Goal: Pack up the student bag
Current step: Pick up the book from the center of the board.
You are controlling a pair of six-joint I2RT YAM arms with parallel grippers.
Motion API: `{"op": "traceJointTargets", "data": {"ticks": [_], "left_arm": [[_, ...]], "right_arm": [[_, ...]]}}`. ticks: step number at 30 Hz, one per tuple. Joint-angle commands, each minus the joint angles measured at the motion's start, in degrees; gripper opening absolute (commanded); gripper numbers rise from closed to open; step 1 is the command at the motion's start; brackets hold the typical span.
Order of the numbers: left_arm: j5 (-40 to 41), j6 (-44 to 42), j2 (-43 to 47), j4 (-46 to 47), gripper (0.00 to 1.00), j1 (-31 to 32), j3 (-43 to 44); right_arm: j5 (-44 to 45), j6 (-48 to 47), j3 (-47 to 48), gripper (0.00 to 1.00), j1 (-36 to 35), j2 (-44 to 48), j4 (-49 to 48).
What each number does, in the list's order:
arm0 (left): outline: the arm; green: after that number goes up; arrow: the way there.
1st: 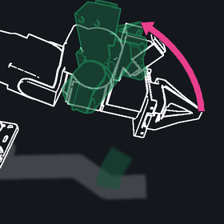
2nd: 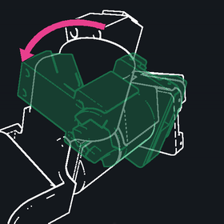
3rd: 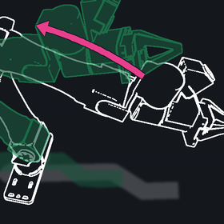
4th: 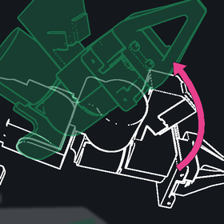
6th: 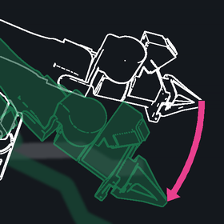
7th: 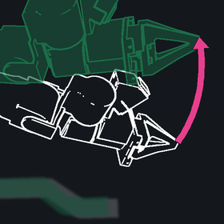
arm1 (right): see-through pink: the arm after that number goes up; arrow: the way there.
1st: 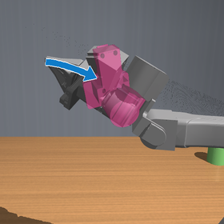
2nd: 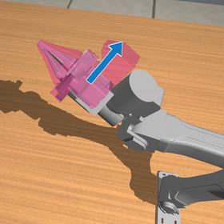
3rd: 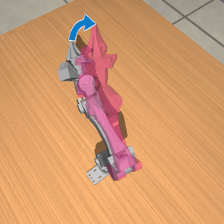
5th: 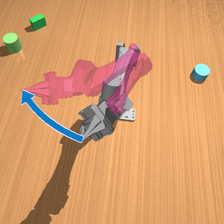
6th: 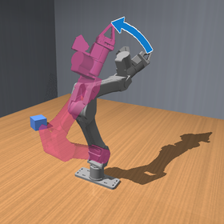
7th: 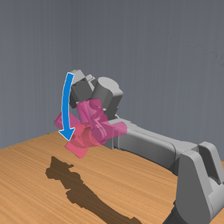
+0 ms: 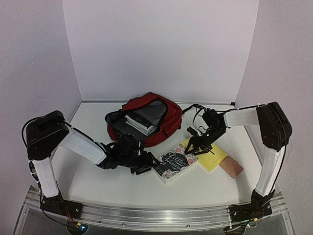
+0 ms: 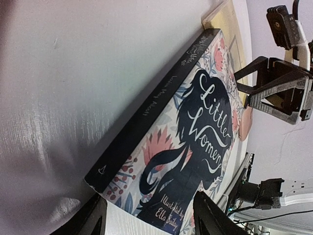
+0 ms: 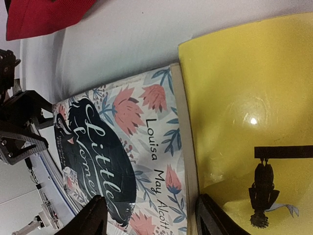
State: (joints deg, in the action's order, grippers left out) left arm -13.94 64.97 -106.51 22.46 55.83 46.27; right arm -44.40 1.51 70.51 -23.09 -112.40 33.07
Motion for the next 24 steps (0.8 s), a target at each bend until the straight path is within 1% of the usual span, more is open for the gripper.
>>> {"op": "traceJointTargets", "data": {"ticks": [1, 5, 6, 9, 12, 14, 16, 19, 20, 21, 23, 24], "left_arm": [[0.93, -2.64, -1.79, -0.86, 0.59, -0.10, 5.96], [3.64, -5.15, -0.69, -6.09, 0.56, -1.16, 8.52], [3.58, -4.53, -0.13, -5.85, 0.55, -1.95, 8.12], [1.69, -2.09, 1.52, -1.06, 0.52, -5.11, 4.53], [1.36, -1.32, 3.00, 1.66, 0.51, -6.32, 2.02], [1.07, -1.49, 3.02, 1.46, 0.51, -6.36, 2.06], [0.71, -1.34, 2.61, 1.64, 0.50, -6.32, 2.07], [0.36, -1.02, 2.35, 2.67, 0.50, -6.35, 1.68], [0.38, -0.98, 2.43, 2.83, 0.50, -6.35, 1.48], [0.45, -0.95, 2.54, 3.01, 0.50, -6.34, 1.27], [0.51, -1.13, 3.02, 3.29, 0.50, -6.33, 0.97], [0.38, -1.71, 3.40, 3.11, 0.52, -6.37, 0.99]], "right_arm": [[-0.87, -0.96, -2.91, 0.60, -2.67, -0.53, 0.94], [-1.60, -1.03, -4.78, 0.57, -5.05, 0.74, 0.92], [-2.09, -1.07, -4.98, 0.57, -5.87, 1.10, 0.91], [-3.87, -0.75, -5.46, 0.54, -7.41, 2.42, 0.79], [-4.34, 0.05, -4.86, 0.48, -7.49, 3.23, 0.74], [-4.21, 0.33, -4.13, 0.41, -7.50, 3.62, 0.58], [-4.56, 1.14, -3.08, 0.27, -7.41, 3.62, 0.38], [-6.04, 2.97, -1.51, 0.09, -7.18, 3.74, 0.08], [-6.44, 3.51, -1.15, 0.04, -7.02, 3.91, -0.01], [-6.82, 4.02, -0.81, 0.01, -6.88, 4.07, -0.09], [-7.10, 4.63, -0.18, 0.00, -6.53, 4.62, -0.19], [-7.06, 4.70, 0.05, 0.00, -6.38, 4.93, -0.19]]}}
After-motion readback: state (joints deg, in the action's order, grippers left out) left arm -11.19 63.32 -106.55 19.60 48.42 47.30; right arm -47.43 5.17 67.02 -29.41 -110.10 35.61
